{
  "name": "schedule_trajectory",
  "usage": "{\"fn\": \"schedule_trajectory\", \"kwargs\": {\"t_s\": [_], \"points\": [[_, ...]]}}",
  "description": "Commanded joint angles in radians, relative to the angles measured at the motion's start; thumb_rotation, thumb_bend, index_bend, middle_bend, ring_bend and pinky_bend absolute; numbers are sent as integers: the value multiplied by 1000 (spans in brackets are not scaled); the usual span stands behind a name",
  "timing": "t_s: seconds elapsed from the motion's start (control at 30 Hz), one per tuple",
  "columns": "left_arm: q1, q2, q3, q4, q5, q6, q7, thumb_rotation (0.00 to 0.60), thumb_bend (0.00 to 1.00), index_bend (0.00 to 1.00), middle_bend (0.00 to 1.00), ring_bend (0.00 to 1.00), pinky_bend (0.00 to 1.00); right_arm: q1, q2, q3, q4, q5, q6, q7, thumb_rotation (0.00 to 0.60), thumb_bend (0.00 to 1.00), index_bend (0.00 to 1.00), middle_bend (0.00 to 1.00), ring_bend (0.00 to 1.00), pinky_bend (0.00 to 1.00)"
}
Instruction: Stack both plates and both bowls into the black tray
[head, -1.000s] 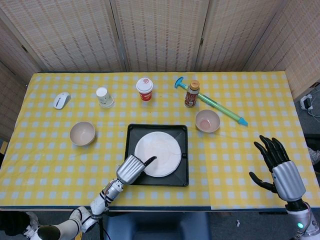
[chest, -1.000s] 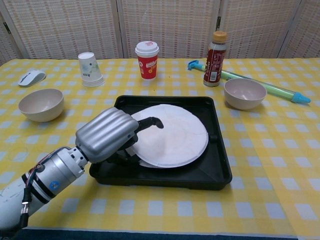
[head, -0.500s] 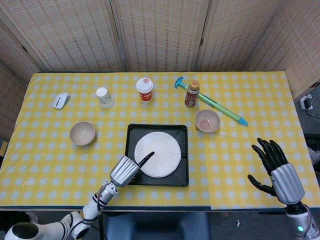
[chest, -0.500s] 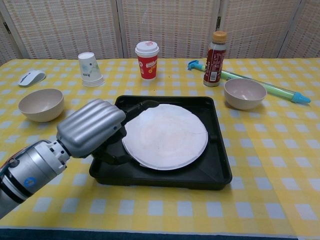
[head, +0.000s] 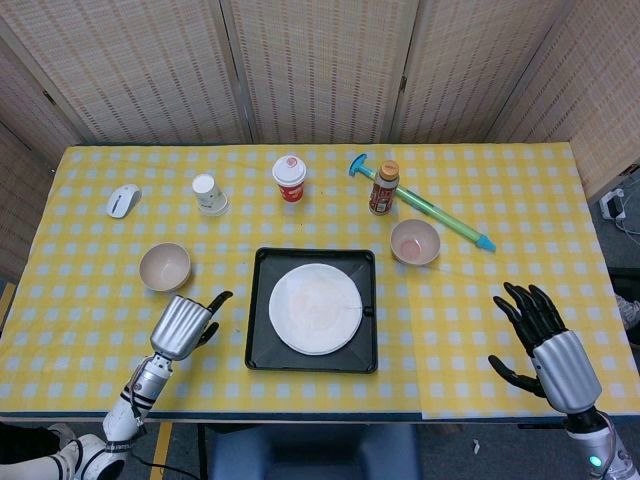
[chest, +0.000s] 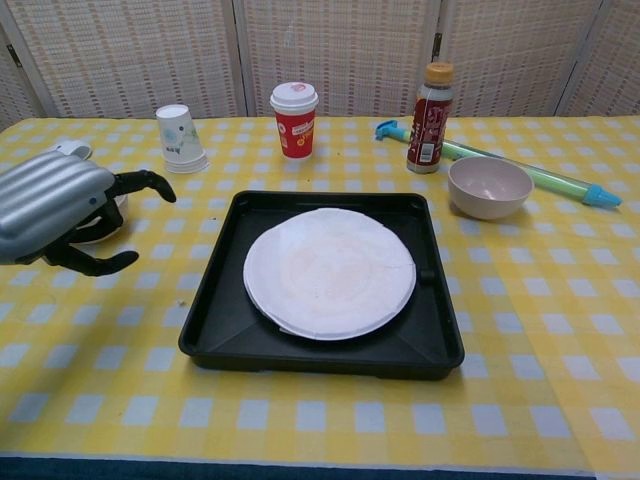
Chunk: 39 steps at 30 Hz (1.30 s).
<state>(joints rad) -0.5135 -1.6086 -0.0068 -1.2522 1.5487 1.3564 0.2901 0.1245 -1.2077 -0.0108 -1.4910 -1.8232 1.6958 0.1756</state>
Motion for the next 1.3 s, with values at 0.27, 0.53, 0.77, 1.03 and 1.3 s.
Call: {"fn": "schedule_trajectory", "kwargs": {"t_s": [0.27, 0.53, 0.77, 1.03, 1.3], "points": [[29, 77, -65, 95, -158, -119, -67, 600, 443, 412, 1000, 981, 1000, 10, -12, 2, 3, 8, -26, -21, 600, 285, 0, 0, 0, 0], [27, 45, -66, 174, -179, -175, -113, 600, 441, 425, 1000, 989, 1000, 14, -15, 5, 4, 15, -36, -27, 600, 284, 0, 0, 0, 0], [13, -15, -90, 246, -188, -181, -179, 600, 441, 437, 1000, 990, 1000, 19, -17, 7, 7, 21, -45, -33, 600, 284, 0, 0, 0, 0], [-4, -59, -87, 362, -164, -204, -228, 600, 441, 463, 1000, 993, 1000, 23, -20, 13, 9, 32, -51, -39, 600, 284, 0, 0, 0, 0], [-18, -100, -90, 466, -158, -232, -283, 600, 442, 491, 1000, 993, 1000, 27, -24, 20, 11, 47, -60, -44, 600, 284, 0, 0, 0, 0]]}}
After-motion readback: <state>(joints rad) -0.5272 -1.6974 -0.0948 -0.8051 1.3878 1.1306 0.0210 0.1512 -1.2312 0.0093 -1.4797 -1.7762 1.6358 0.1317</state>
